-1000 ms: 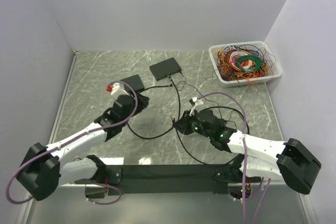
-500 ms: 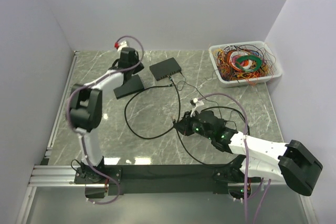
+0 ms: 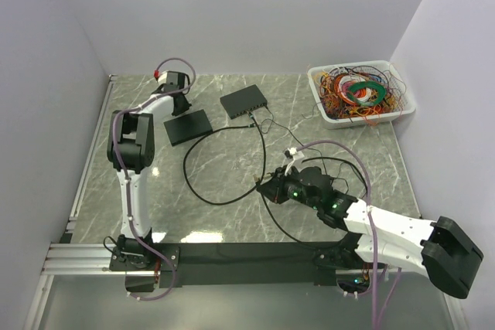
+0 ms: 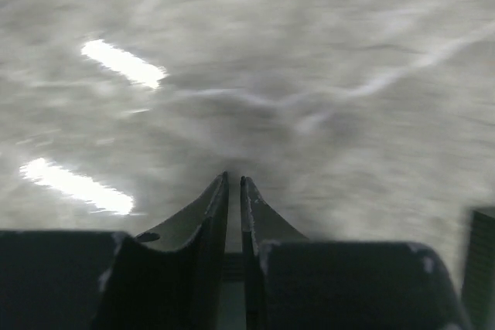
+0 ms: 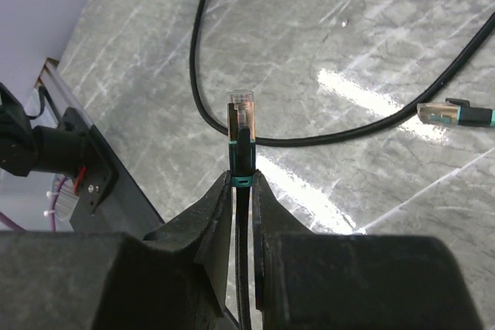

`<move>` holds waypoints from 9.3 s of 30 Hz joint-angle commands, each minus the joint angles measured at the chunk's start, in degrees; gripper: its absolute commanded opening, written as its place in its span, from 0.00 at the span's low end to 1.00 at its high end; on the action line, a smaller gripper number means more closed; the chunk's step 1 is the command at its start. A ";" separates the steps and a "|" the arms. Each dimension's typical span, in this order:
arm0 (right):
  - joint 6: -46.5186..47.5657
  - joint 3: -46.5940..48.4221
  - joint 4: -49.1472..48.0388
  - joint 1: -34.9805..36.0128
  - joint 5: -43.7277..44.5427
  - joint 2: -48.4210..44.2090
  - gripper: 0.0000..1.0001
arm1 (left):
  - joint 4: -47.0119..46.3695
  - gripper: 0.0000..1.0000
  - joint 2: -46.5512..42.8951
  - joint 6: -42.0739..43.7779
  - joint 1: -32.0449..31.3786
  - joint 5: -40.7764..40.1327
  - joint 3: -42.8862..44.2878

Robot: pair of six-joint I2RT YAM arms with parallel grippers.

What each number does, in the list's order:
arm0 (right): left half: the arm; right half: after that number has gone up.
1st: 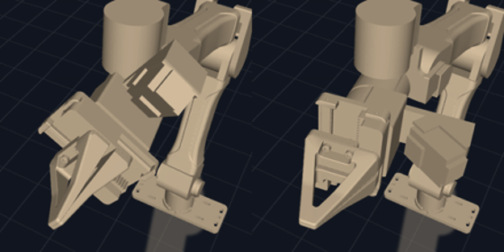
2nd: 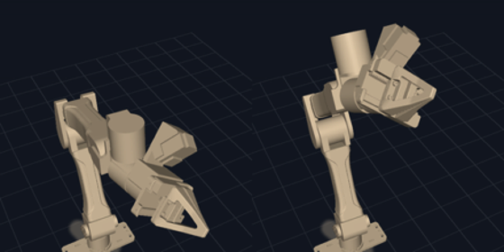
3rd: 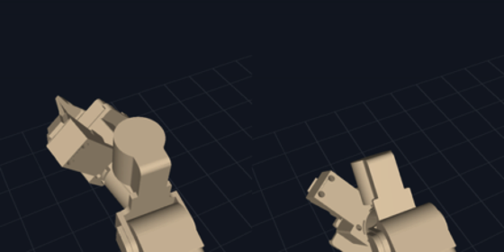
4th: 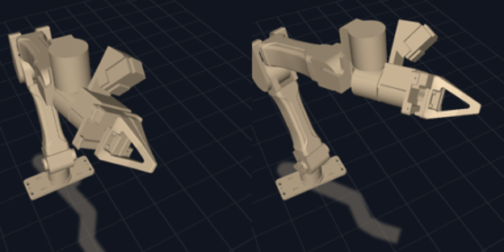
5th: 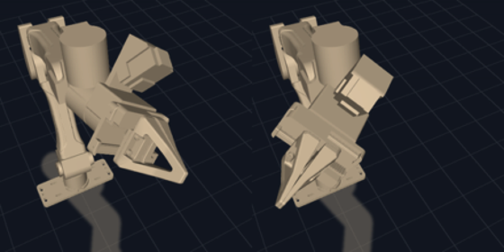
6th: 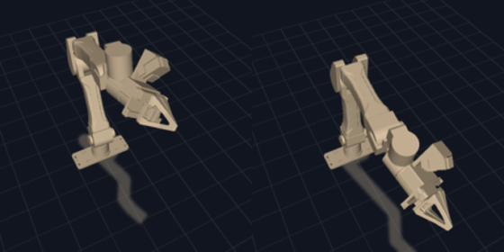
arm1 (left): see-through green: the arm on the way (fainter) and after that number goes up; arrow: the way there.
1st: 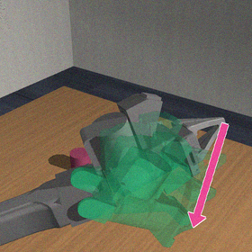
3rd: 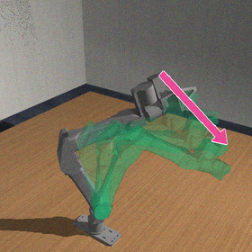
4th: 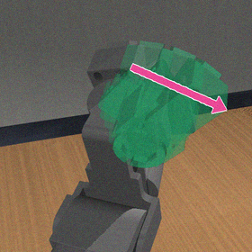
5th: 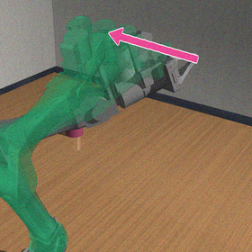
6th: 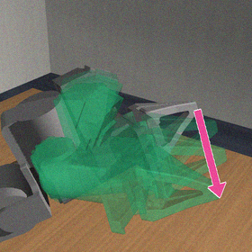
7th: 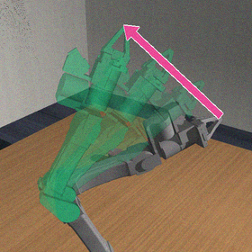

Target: Insert the plug into the switch port

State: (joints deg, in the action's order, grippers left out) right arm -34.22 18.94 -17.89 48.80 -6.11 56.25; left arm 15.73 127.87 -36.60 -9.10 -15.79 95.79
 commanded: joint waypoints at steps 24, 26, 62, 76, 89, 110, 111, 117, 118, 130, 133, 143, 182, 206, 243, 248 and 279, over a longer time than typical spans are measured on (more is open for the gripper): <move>-0.94 -1.01 9.19 1.74 3.56 -14.06 0.00 | -4.03 0.03 -32.33 -9.09 -15.13 -1.96 -44.10; -1.11 -1.36 8.84 1.92 3.47 -13.80 0.00 | -3.95 0.04 -34.09 -9.89 -17.52 -2.66 -45.07; -8.67 13.15 -15.42 6.32 -1.19 40.43 0.00 | 5.28 0.19 -71.80 -9.54 -17.26 -8.55 -57.73; -6.13 16.90 2.23 -14.42 5.84 33.93 0.00 | 2.73 0.19 -71.10 -10.07 -17.18 -6.53 -58.79; -0.41 26.41 2.95 -11.71 -0.04 35.76 0.00 | -15.19 0.20 -54.33 -4.54 -8.23 3.30 -57.65; -3.22 39.33 4.71 -2.39 3.03 53.96 0.00 | -25.22 0.15 -30.85 -1.46 -5.84 13.67 -47.54; -3.57 39.51 4.36 -2.04 3.12 54.23 0.00 | -25.65 0.15 -30.23 -1.02 -5.84 14.38 -46.84; -5.07 40.74 4.18 2.26 3.30 54.58 0.00 | -25.31 0.15 -26.27 1.26 -5.84 18.94 -44.81; -5.16 40.74 4.09 3.05 3.30 54.06 0.00 | -24.70 0.15 -26.10 1.44 -5.84 19.22 -44.72; -4.90 37.75 7.34 11.41 9.70 47.82 0.00 | -19.95 0.16 -34.70 1.00 -5.84 17.29 -49.38; -2.79 36.52 10.76 11.50 12.86 45.19 0.00 | -18.19 0.16 -35.94 1.97 -5.84 15.97 -49.47; 4.32 42.47 25.15 13.95 15.33 43.68 0.00 | -28.98 0.22 -39.19 -0.66 -5.75 18.51 -55.26; 13.04 66.67 45.49 15.45 19.73 62.14 0.00 | -56.95 0.40 -37.26 -7.70 2.95 38.99 -70.39; 13.12 72.82 47.77 15.45 19.12 63.72 0.00 | -56.07 0.41 -33.48 -5.77 1.37 39.88 -68.72; 11.19 73.96 43.38 16.77 32.56 64.95 0.00 | -46.84 0.40 -30.76 -3.92 -2.32 36.88 -64.77; 12.16 76.06 43.99 16.68 33.53 66.79 0.00 | -46.31 0.39 -30.40 -3.48 -2.67 37.32 -64.41; 13.30 78.70 41.18 14.84 33.71 64.07 0.00 | -45.87 0.34 -29.35 -2.69 -4.78 37.94 -63.88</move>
State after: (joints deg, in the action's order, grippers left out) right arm -21.78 92.07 32.97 66.02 22.50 122.98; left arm -35.22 97.12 -39.64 -11.11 16.62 32.67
